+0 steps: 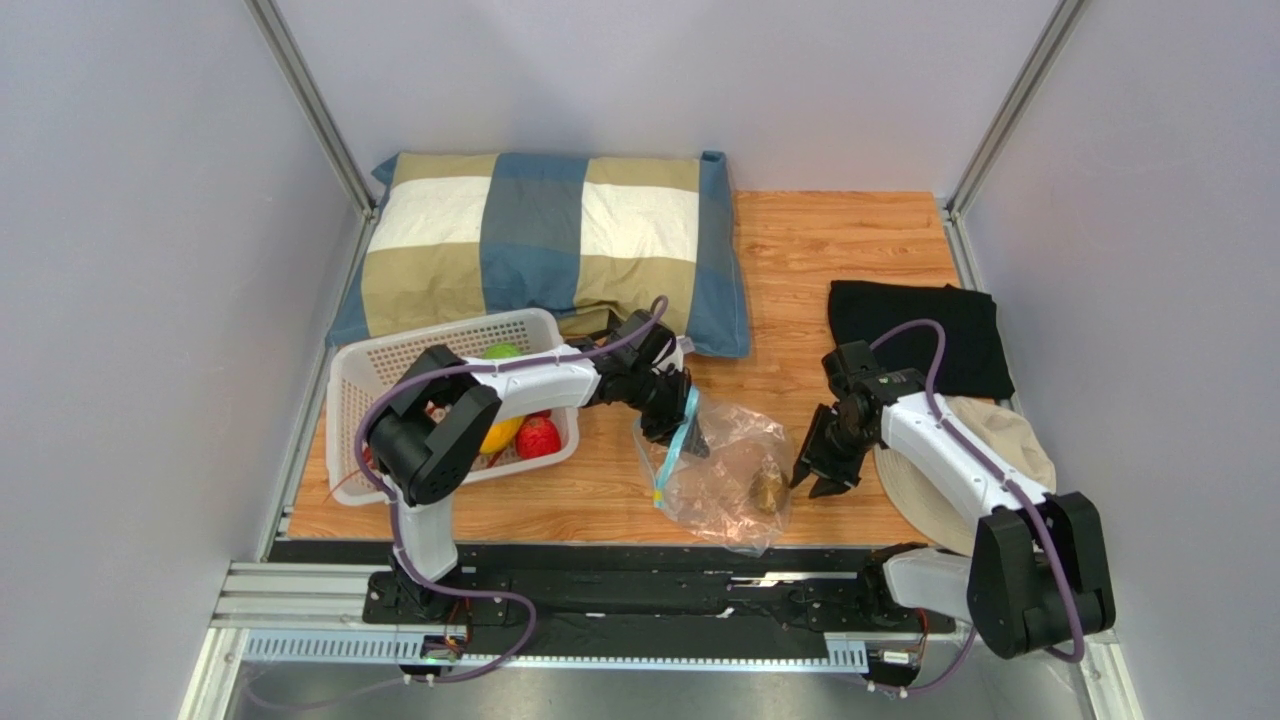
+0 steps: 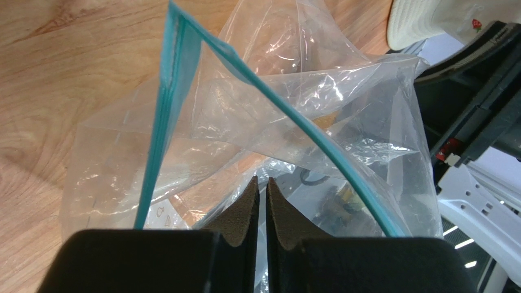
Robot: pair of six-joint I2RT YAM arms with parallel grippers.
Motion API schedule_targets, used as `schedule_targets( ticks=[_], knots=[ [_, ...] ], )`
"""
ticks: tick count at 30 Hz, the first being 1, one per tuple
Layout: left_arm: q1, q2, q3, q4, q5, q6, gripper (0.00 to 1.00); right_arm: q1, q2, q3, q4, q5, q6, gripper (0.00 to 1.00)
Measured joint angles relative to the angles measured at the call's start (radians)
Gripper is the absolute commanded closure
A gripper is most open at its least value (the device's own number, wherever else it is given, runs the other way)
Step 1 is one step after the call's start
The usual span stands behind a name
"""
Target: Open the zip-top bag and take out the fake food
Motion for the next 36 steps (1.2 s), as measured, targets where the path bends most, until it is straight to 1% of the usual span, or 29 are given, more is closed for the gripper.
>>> schedule_targets(
  ticks=[6,10,12,13,15,16,18,19,20,21,25,28,30,32,33,34,35,36],
  knots=[
    [-0.012,0.017,-0.002,0.012,0.013,0.013,0.83,0.011,0.039,-0.07,0.135,-0.017,-0.003,0.65],
    [-0.015,0.033,-0.002,0.019,0.025,0.019,0.78,0.044,0.088,-0.089,0.242,-0.067,0.008,0.66],
    [-0.023,0.045,-0.002,0.019,0.03,0.023,0.69,0.067,0.111,-0.095,0.291,-0.1,0.029,0.66],
    [-0.027,0.053,-0.002,0.019,0.033,0.026,0.61,0.074,0.117,-0.095,0.306,-0.109,0.037,0.66],
    [-0.036,0.067,0.0,0.018,0.038,0.037,0.54,0.088,0.13,-0.095,0.34,-0.133,0.058,0.66],
    [-0.042,0.076,0.003,0.018,0.043,0.039,0.45,0.09,0.135,-0.095,0.352,-0.141,0.068,0.66],
    [-0.052,0.085,0.003,0.017,0.049,0.048,0.35,0.095,0.145,-0.096,0.377,-0.158,0.087,0.66],
    [-0.056,0.087,0.003,0.016,0.05,0.05,0.26,0.095,0.149,-0.098,0.387,-0.164,0.094,0.66],
    [-0.059,0.087,0.003,0.015,0.051,0.052,0.22,0.098,0.154,-0.101,0.399,-0.172,0.101,0.66],
    [-0.062,0.087,0.003,0.018,0.053,0.055,0.21,0.099,0.158,-0.103,0.407,-0.177,0.107,0.69],
    [-0.065,0.088,0.003,0.026,0.058,0.051,0.2,0.113,0.183,-0.109,0.435,-0.199,0.132,0.69],
    [-0.066,0.1,0.004,0.027,0.058,0.051,0.2,0.131,0.193,-0.115,0.456,-0.208,0.146,0.7],
    [-0.07,0.114,0.006,0.026,0.064,0.051,0.23,0.146,0.202,-0.115,0.463,-0.212,0.154,0.7],
    [-0.073,0.126,0.018,0.025,0.077,0.051,0.32,0.154,0.21,-0.115,0.468,-0.216,0.158,0.71],
    [-0.074,0.13,0.021,0.025,0.076,0.051,0.46,0.156,0.211,-0.115,0.47,-0.217,0.158,0.71],
    [-0.076,0.137,0.026,0.025,0.07,0.055,0.54,0.158,0.211,-0.115,0.47,-0.217,0.158,0.71],
    [-0.077,0.144,0.032,0.019,0.068,0.058,0.65,0.158,0.21,-0.115,0.469,-0.216,0.157,0.71],
    [-0.078,0.15,0.037,0.015,0.068,0.062,0.8,0.158,0.209,-0.114,0.465,-0.212,0.156,0.7]
  ],
)
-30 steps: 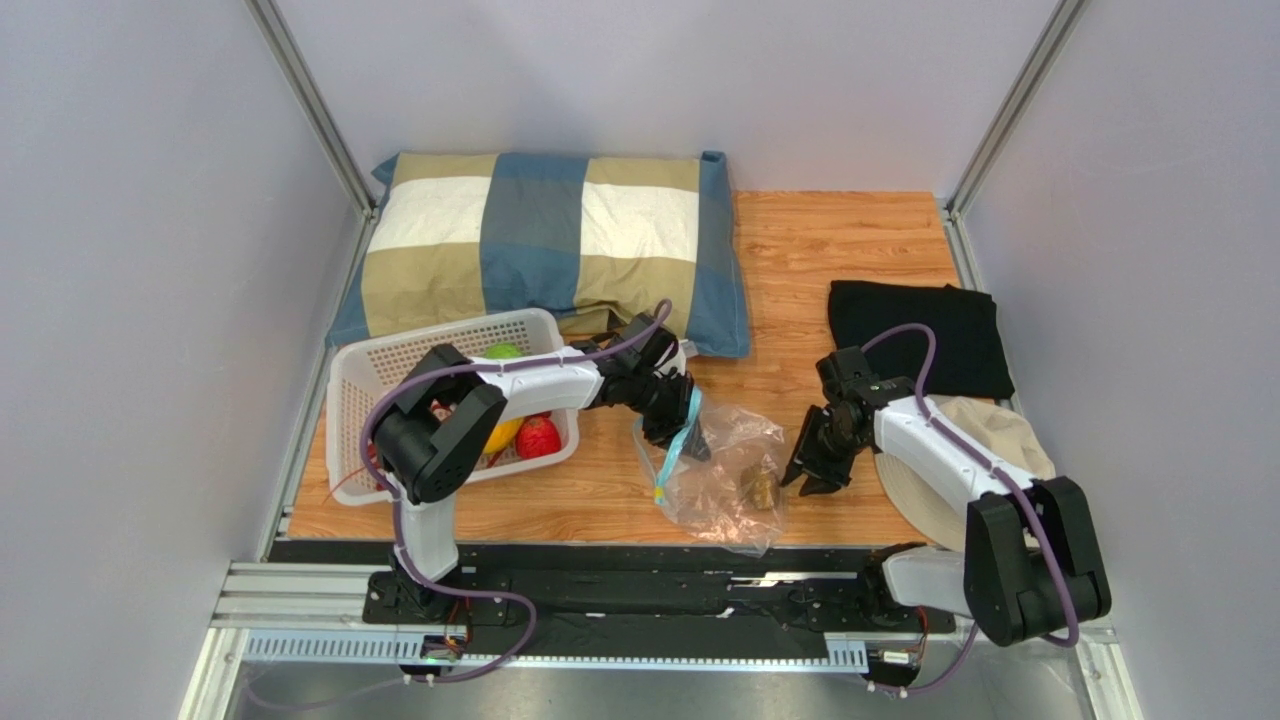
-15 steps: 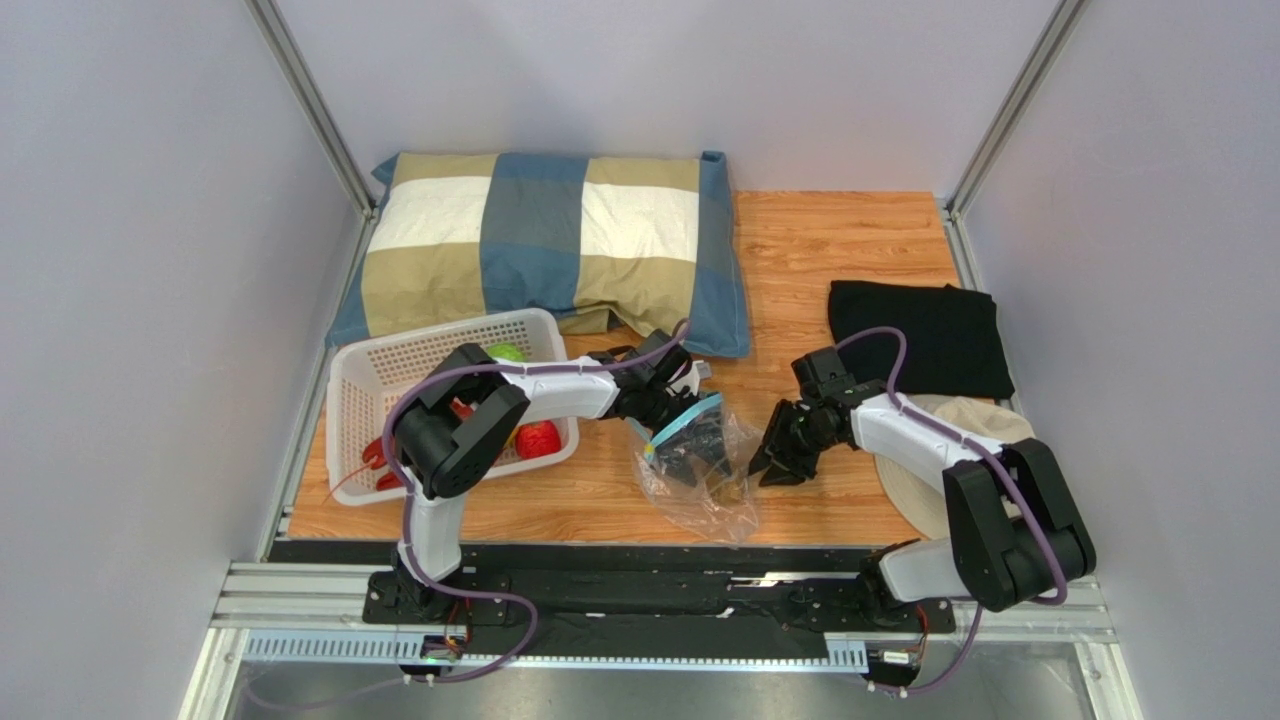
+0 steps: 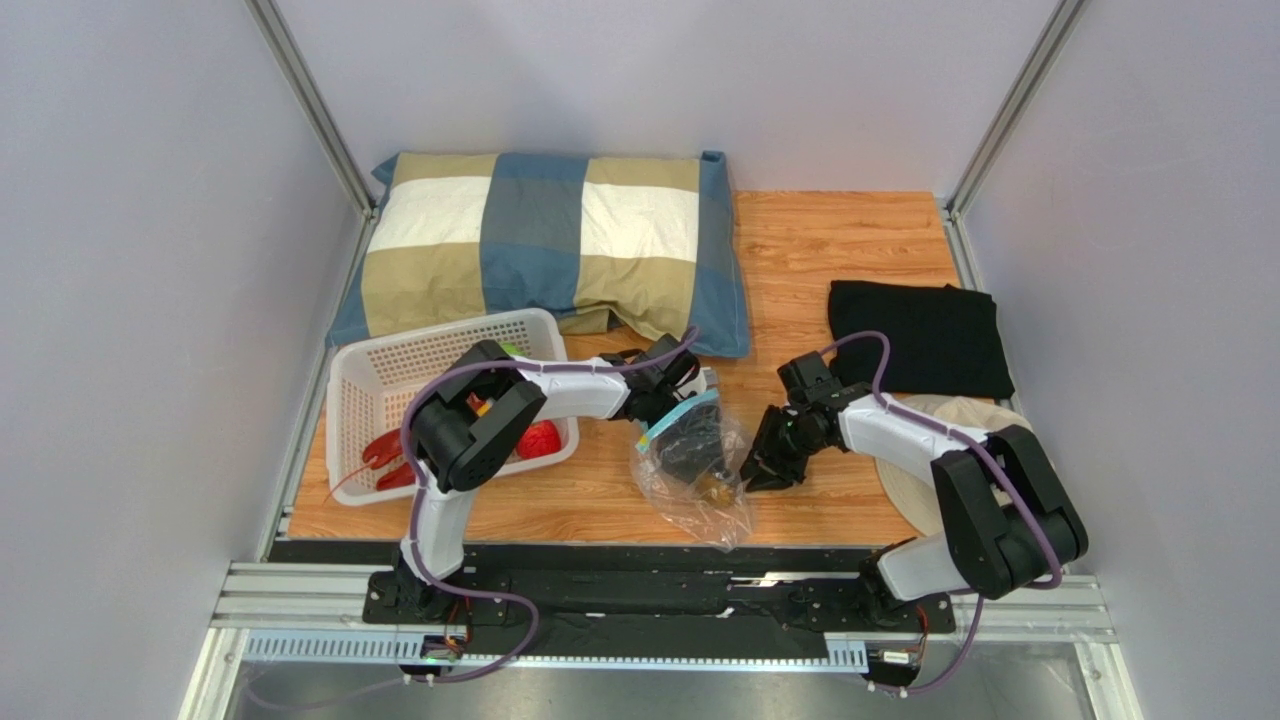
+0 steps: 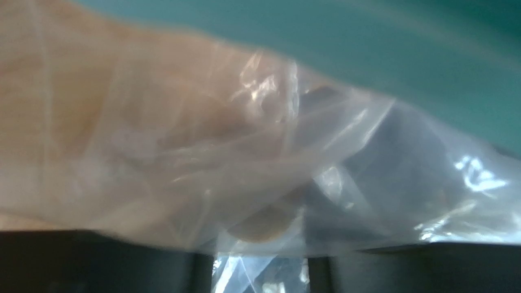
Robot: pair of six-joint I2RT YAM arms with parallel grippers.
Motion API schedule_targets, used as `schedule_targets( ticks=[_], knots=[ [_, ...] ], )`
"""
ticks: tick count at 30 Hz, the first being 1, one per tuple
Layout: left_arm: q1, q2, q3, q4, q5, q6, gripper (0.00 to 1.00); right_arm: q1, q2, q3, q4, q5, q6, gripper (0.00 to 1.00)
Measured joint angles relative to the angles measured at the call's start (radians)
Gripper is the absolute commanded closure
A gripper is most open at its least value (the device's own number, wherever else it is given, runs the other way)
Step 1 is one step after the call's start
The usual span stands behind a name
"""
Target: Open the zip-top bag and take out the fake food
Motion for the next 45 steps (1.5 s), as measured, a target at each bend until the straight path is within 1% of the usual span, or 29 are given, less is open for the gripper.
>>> schedule_targets(
  ticks=[2,3,5,6,7,8,11,12,16,20,23,25,26,27,29,30,31,32,33,35,41,45],
  knots=[
    [0.0,0.002,0.018,-0.024,-0.004,0.014,0.9,-0.002,-0.01,0.006,-0.031,0.019,-0.016,0.67],
    [-0.003,0.001,0.031,-0.042,-0.017,0.029,0.97,-0.005,-0.019,0.016,-0.06,0.036,-0.032,0.63],
    [-0.005,-0.012,0.044,-0.073,-0.055,0.06,0.99,-0.014,-0.052,0.042,-0.126,0.072,-0.071,0.56],
    [-0.004,-0.022,0.044,-0.085,-0.069,0.068,1.0,-0.021,-0.074,0.056,-0.158,0.089,-0.093,0.45],
    [-0.001,-0.038,0.044,-0.107,-0.087,0.081,1.0,-0.027,-0.097,0.068,-0.185,0.099,-0.111,0.4],
    [0.006,-0.056,0.043,-0.123,-0.098,0.089,1.0,-0.031,-0.122,0.079,-0.211,0.106,-0.128,0.28],
    [0.036,-0.114,0.04,-0.148,-0.113,0.098,1.0,-0.04,-0.208,0.085,-0.261,0.097,-0.169,0.2],
    [0.049,-0.128,0.04,-0.151,-0.113,0.1,1.0,-0.04,-0.238,0.078,-0.266,0.075,-0.18,0.15],
    [0.104,-0.162,0.049,-0.159,-0.106,0.098,1.0,-0.012,-0.293,0.02,-0.229,-0.03,-0.19,0.11],
    [0.117,-0.161,0.065,-0.174,-0.079,0.082,1.0,0.083,-0.263,-0.04,-0.112,-0.101,-0.18,0.09],
    [0.109,-0.161,0.068,-0.17,-0.055,0.058,1.0,0.118,-0.225,-0.058,-0.014,-0.134,-0.16,0.09],
    [0.107,-0.161,0.068,-0.169,-0.039,0.039,1.0,0.118,-0.201,-0.062,0.054,-0.133,-0.141,0.13],
    [0.107,-0.162,0.068,-0.162,-0.031,0.024,1.0,0.118,-0.188,-0.064,0.089,-0.127,-0.128,0.17],
    [0.107,-0.162,0.068,-0.154,-0.032,0.018,1.0,0.118,-0.173,-0.065,0.113,-0.126,-0.119,0.27],
    [0.111,-0.162,0.068,-0.14,-0.038,0.01,1.0,0.121,-0.143,-0.066,0.151,-0.123,-0.099,0.4],
    [0.118,-0.162,0.068,-0.139,-0.042,0.009,1.0,0.122,-0.127,-0.066,0.168,-0.121,-0.09,0.62],
    [0.124,-0.163,0.068,-0.14,-0.046,0.011,1.0,0.122,-0.115,-0.067,0.18,-0.115,-0.083,0.72],
    [0.128,-0.164,0.068,-0.144,-0.049,0.012,1.0,0.121,-0.107,-0.069,0.191,-0.108,-0.076,0.79],
    [0.131,-0.167,0.068,-0.155,-0.043,0.015,1.0,0.12,-0.1,-0.072,0.2,-0.096,-0.069,0.9],
    [0.131,-0.184,0.068,-0.191,-0.043,0.033,1.0,0.108,-0.09,-0.08,0.209,-0.069,-0.052,1.0],
    [0.131,-0.264,0.08,-0.353,-0.106,0.138,1.0,0.031,-0.079,-0.104,0.192,-0.001,-0.039,1.0],
    [0.135,-0.334,0.104,-0.505,-0.266,0.232,1.0,-0.017,-0.093,-0.103,0.146,0.029,-0.052,1.0]
  ],
)
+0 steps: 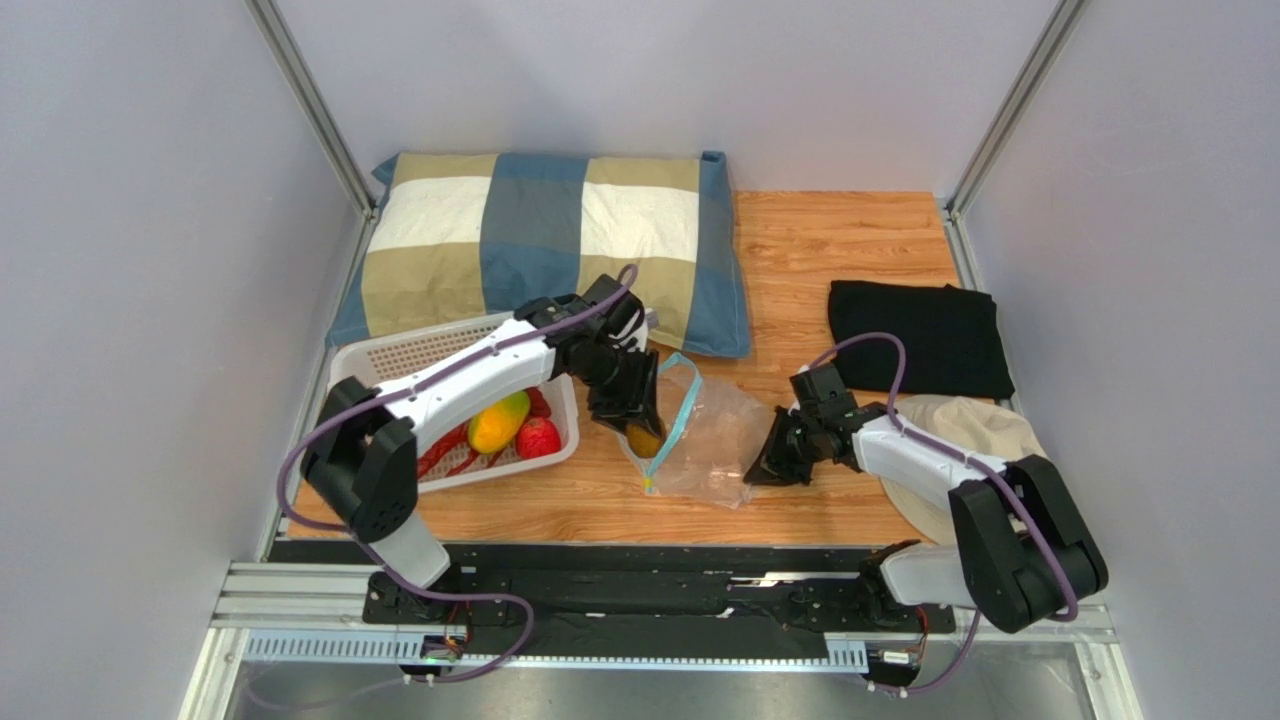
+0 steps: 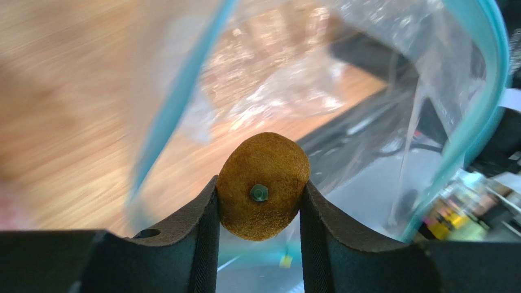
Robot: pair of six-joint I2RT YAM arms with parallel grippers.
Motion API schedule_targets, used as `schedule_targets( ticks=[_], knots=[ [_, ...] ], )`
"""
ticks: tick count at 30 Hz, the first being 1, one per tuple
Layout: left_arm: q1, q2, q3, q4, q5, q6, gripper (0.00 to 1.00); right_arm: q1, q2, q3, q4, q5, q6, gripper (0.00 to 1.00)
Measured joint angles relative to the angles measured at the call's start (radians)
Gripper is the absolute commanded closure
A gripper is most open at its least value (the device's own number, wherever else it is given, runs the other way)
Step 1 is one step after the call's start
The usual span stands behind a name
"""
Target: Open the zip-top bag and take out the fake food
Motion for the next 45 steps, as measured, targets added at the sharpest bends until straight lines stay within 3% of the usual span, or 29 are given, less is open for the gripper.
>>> schedule_targets(
  ticks=[3,7,13,17,22,23,25,26,27,36,37,38,40,45],
  knots=[
    [0.024,-0.104,0.0,-0.117,-0.131,0.055,1.0,-0.015,-0.038,0.0,-0.057,0.044,-0.028,0.99],
    [0.149,-0.315,-0.005,-0.228,-0.295,0.083,1.0,-0.029,-0.062,0.022,-0.148,0.097,-0.079,0.95],
    [0.543,-0.59,-0.057,-0.318,-0.512,0.079,1.0,-0.029,-0.062,0.097,-0.254,0.146,-0.157,0.58],
    [0.695,-0.568,-0.082,-0.348,-0.576,0.071,1.0,-0.029,-0.066,0.16,-0.321,0.166,-0.194,0.35],
    [0.78,-0.366,-0.117,-0.314,-0.598,0.04,0.98,-0.029,-0.108,0.253,-0.425,0.194,-0.221,0.24],
    [0.791,-0.323,-0.127,-0.3,-0.604,0.033,0.81,-0.029,-0.118,0.275,-0.447,0.201,-0.224,0.21],
    [0.812,-0.269,-0.135,-0.287,-0.609,0.025,0.6,-0.029,-0.144,0.313,-0.486,0.212,-0.229,0.2],
    [0.824,-0.25,-0.135,-0.278,-0.609,0.022,0.12,-0.029,-0.159,0.333,-0.509,0.219,-0.232,0.16],
    [0.837,-0.234,-0.134,-0.268,-0.611,0.022,0.07,-0.029,-0.177,0.352,-0.533,0.227,-0.235,0.15],
    [0.842,-0.28,-0.092,-0.288,-0.591,0.032,0.04,-0.029,-0.301,0.507,-0.734,0.308,-0.251,0.09],
    [0.833,-0.313,-0.087,-0.295,-0.571,0.034,0.01,-0.029,-0.308,0.529,-0.753,0.316,-0.253,0.01],
    [0.818,-0.349,-0.082,-0.299,-0.554,0.035,0.01,-0.029,-0.315,0.553,-0.769,0.326,-0.254,0.0],
    [0.734,-0.459,-0.056,-0.298,-0.518,0.034,0.01,-0.029,-0.335,0.603,-0.788,0.335,-0.257,0.0],
    [0.388,-0.696,0.12,-0.166,-0.397,0.056,0.01,-0.029,-0.413,0.732,-0.76,0.348,-0.266,0.0]
  ],
)
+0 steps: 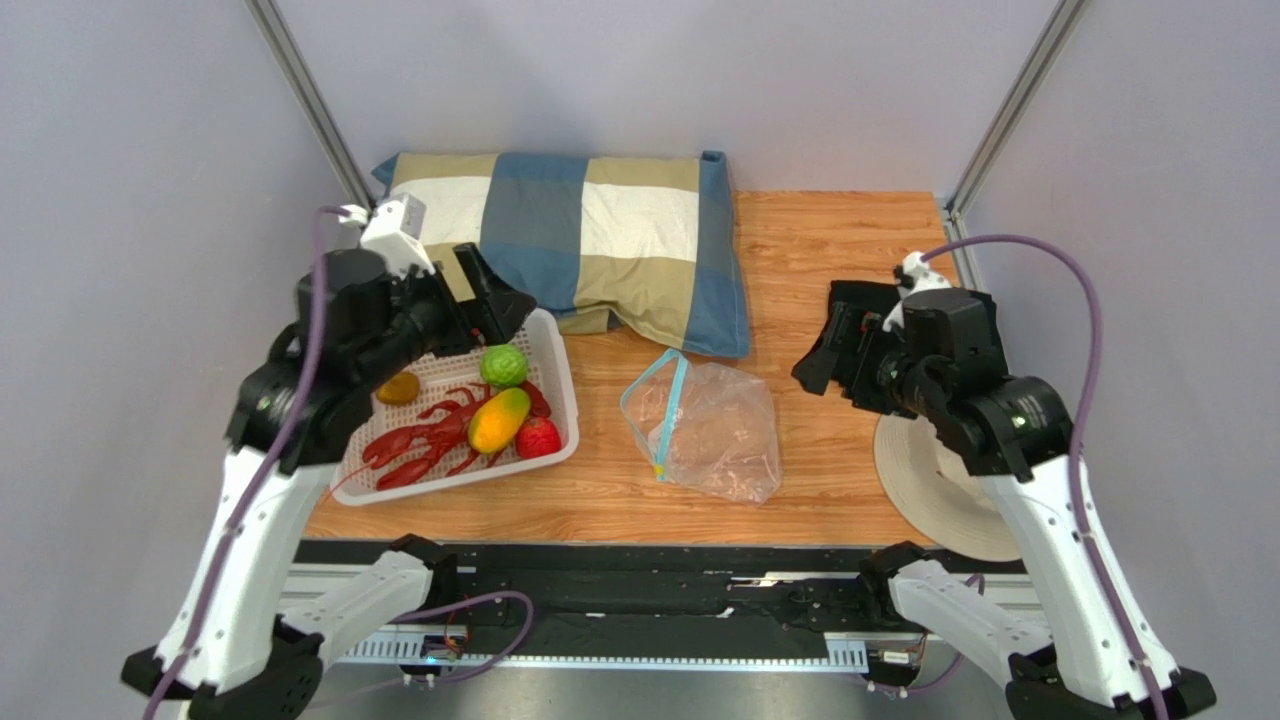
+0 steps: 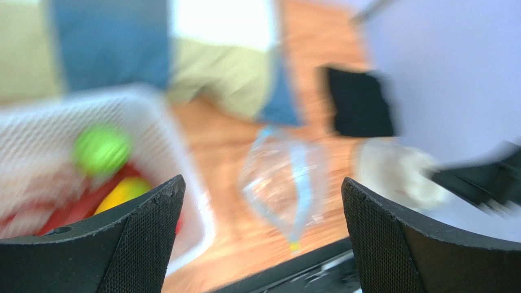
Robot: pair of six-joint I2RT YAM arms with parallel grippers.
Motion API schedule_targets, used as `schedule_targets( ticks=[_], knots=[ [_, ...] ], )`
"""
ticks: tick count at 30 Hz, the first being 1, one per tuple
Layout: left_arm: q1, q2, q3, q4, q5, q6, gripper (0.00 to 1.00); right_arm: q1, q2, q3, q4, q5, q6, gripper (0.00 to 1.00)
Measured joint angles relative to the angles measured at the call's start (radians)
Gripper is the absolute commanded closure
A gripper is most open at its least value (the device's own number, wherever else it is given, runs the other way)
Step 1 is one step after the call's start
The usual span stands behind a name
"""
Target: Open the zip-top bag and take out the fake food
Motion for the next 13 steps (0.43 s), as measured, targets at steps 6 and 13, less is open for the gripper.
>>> schedule_targets(
  ticks=[6,13],
  knots=[
    [-0.184,-0.084,0.201,0.205,0.137,0.095,0.01,0.0,-0.031,0.179,0.04,0.098,0.002,0.0],
    [-0.207,-0.092,0.229,0.227,0.197,0.163,0.01,0.0,-0.071,0.275,0.042,0.197,-0.007,0.0]
  ],
)
